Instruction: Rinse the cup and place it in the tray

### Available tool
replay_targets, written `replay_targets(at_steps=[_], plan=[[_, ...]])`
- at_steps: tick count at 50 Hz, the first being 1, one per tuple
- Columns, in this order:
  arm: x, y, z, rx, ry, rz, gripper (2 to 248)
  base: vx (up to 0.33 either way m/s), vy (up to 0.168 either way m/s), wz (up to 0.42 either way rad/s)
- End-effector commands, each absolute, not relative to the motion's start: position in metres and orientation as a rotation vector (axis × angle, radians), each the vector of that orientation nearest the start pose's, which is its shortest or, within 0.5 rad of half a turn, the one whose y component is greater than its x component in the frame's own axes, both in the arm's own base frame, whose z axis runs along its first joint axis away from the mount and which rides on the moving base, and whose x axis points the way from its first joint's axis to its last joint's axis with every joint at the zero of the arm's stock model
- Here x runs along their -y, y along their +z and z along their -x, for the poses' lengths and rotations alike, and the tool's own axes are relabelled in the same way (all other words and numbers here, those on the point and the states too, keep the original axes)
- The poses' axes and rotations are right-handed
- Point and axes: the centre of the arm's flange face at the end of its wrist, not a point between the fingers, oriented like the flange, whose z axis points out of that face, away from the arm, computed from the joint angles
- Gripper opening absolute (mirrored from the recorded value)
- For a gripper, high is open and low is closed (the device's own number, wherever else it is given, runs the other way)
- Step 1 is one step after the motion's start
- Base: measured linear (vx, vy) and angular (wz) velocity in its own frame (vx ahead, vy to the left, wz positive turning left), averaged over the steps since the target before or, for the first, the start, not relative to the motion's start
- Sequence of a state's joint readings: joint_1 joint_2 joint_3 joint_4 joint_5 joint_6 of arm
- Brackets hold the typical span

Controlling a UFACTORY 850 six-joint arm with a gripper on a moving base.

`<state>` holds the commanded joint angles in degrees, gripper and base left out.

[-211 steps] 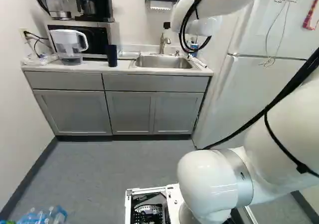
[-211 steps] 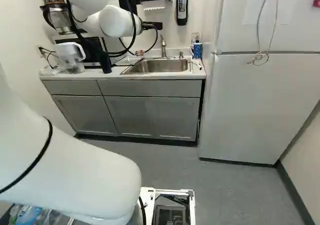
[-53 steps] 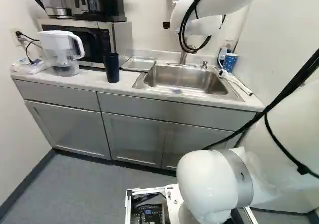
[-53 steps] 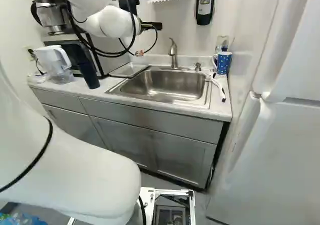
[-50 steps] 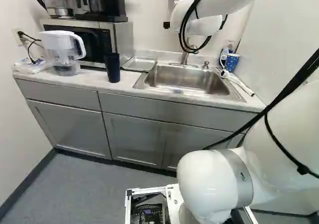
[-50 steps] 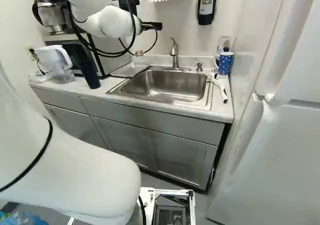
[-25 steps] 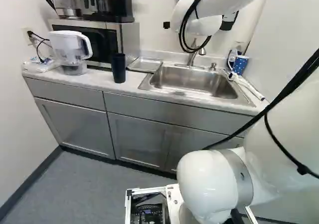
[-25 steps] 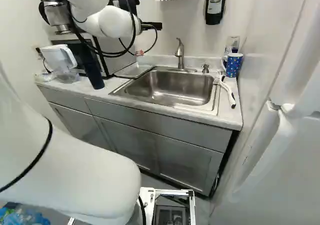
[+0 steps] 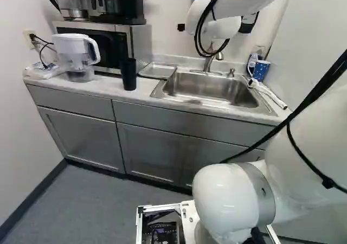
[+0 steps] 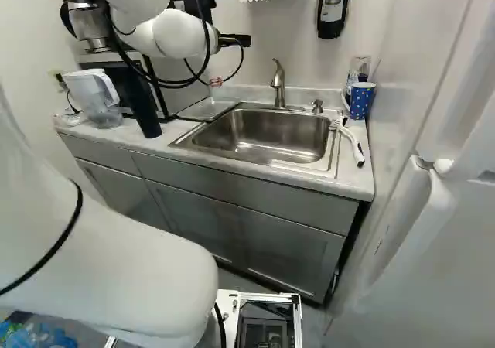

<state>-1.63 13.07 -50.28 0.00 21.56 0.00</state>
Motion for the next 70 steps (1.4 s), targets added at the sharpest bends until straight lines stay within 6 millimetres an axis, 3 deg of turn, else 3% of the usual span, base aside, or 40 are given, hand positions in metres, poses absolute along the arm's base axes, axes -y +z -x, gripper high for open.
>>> replay_targets(at_steps=[70], plan=[[0.021, 0.657, -0.484, -0.058, -1.786, 2.614, 247, 0.0, 0.0, 0.0]])
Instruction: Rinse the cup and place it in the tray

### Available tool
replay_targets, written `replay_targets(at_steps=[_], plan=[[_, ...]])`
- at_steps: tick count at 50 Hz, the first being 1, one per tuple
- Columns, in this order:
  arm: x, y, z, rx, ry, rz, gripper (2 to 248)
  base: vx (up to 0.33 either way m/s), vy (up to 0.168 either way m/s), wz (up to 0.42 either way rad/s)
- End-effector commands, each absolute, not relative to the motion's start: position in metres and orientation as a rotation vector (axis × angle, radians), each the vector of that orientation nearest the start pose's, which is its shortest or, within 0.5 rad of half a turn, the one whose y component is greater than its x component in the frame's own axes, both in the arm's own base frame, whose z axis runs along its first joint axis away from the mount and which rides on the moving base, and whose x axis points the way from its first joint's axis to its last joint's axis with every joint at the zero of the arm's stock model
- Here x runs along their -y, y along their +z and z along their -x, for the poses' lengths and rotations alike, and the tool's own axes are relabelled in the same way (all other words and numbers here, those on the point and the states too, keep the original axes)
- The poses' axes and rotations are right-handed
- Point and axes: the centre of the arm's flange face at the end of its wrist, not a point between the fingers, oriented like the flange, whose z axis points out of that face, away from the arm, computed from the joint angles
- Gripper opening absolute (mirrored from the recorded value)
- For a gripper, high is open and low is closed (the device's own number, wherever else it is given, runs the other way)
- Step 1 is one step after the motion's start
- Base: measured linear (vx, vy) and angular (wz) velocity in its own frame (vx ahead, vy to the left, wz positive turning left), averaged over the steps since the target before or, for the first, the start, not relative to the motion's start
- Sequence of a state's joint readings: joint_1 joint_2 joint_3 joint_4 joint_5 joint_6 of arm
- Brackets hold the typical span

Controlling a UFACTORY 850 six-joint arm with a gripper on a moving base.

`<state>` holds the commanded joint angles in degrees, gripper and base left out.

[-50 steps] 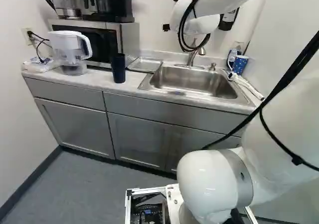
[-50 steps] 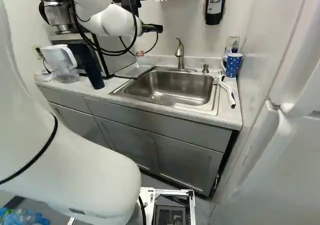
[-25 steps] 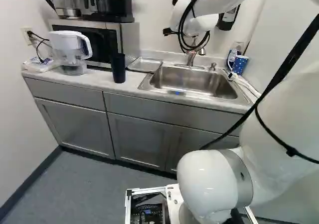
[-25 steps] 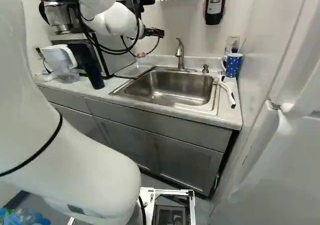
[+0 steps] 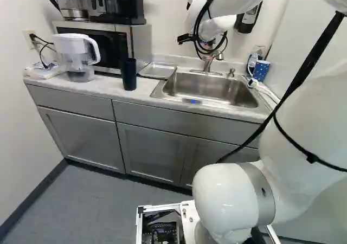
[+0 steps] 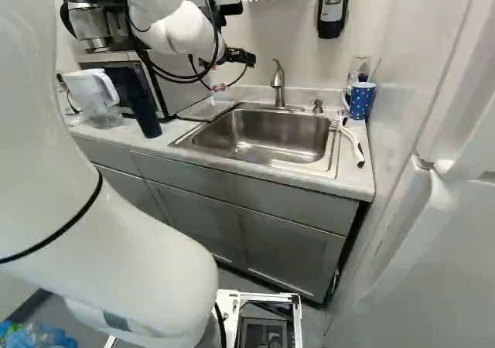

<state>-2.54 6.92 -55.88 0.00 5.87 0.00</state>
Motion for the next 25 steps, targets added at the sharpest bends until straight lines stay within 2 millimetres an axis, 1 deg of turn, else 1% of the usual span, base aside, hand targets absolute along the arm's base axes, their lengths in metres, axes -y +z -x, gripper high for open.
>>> replay_targets(at_steps=[25], plan=[[0.025, 0.657, -0.496, -0.066, -1.779, 2.623, 247, 0.0, 0.0, 0.0]])
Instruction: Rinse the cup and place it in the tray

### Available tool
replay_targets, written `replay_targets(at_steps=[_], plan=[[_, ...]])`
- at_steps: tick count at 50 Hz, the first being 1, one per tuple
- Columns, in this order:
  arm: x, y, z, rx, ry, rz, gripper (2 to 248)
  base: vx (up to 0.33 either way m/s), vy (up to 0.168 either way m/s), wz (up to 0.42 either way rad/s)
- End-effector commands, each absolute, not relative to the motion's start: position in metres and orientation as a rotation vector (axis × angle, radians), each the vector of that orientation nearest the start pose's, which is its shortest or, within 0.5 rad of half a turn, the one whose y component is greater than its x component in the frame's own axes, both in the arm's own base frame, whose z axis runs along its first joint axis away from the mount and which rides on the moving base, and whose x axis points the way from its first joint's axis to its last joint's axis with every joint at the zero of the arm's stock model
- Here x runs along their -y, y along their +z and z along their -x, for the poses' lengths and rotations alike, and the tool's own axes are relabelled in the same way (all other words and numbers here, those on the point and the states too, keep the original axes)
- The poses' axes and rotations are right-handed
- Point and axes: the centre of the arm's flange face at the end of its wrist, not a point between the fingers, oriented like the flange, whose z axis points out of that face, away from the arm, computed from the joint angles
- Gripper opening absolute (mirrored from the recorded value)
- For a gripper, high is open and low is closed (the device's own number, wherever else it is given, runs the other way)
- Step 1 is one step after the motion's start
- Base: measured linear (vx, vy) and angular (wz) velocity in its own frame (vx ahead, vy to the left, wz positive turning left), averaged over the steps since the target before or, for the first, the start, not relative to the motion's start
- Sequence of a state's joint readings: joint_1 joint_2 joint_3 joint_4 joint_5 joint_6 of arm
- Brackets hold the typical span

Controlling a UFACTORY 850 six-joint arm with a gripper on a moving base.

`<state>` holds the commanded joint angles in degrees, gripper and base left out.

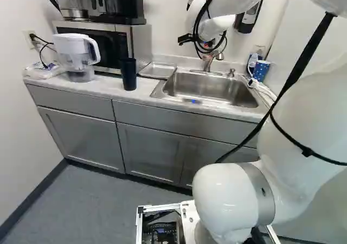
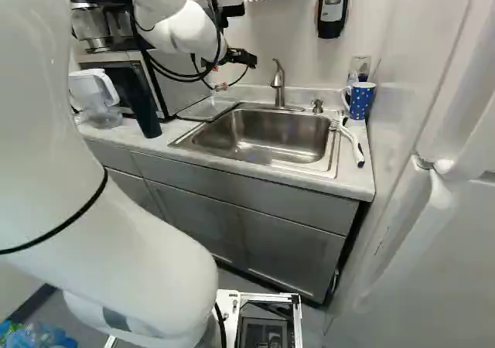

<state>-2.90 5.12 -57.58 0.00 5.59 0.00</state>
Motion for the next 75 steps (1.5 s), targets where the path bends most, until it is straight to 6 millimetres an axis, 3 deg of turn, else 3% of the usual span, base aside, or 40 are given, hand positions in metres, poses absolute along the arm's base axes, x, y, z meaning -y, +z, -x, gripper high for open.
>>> replay_targets(at_steps=[75], plan=[[0.051, 0.657, -0.552, -0.121, -1.789, 2.641, 247, 0.0, 0.0, 0.0]])
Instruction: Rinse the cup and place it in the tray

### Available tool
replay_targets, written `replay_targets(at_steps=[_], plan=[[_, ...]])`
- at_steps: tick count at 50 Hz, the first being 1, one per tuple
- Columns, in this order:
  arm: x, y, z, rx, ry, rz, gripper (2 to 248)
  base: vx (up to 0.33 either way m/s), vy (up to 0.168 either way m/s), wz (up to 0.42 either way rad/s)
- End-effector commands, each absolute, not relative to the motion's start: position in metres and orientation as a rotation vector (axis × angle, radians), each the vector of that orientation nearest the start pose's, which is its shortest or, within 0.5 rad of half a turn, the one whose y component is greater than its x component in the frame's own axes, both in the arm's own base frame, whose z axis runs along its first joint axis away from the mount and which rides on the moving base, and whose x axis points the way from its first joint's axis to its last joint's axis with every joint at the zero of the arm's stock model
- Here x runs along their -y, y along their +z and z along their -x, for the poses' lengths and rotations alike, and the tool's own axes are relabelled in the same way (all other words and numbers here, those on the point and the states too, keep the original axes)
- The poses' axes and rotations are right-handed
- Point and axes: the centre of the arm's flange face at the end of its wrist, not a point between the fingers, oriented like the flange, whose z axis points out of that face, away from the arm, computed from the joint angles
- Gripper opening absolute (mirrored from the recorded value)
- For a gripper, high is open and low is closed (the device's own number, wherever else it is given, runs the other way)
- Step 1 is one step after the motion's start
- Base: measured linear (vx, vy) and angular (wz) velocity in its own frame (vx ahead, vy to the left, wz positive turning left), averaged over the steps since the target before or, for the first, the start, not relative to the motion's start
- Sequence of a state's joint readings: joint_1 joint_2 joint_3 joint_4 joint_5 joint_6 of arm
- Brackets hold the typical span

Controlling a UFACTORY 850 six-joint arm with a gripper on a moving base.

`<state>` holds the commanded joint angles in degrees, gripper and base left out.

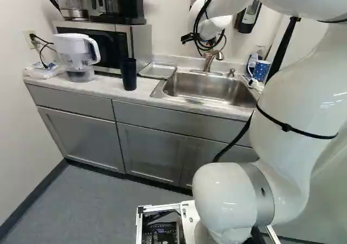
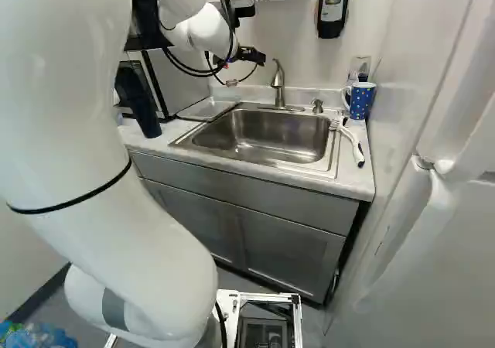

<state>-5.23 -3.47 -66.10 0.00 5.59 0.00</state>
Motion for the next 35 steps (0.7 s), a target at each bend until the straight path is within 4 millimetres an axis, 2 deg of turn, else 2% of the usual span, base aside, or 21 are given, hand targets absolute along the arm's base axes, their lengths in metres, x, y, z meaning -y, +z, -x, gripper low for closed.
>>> replay_targets(at_steps=[35], plan=[[0.07, 0.655, -0.581, -0.16, -1.773, 2.669, 247, 0.0, 0.0, 0.0]])
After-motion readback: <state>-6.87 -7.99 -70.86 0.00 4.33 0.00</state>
